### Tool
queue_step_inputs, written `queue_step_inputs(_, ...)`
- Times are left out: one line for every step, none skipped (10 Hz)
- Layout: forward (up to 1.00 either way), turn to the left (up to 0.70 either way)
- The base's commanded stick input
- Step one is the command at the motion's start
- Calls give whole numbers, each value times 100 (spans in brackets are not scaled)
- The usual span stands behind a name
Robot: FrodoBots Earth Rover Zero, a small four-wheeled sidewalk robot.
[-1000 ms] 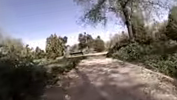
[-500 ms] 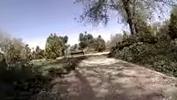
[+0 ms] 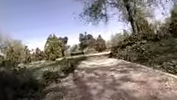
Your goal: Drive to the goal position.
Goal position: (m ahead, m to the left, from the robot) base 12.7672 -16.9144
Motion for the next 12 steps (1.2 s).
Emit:
queue_step_inputs(70, 0)
queue_step_inputs(70, 0)
queue_step_inputs(70, 0)
queue_step_inputs(70, 0)
queue_step_inputs(70, 0)
queue_step_inputs(70, 0)
queue_step_inputs(70, 0)
queue_step_inputs(70, 0)
queue_step_inputs(70, 0)
queue_step_inputs(70, 0)
queue_step_inputs(70, 0)
queue_step_inputs(70, 0)
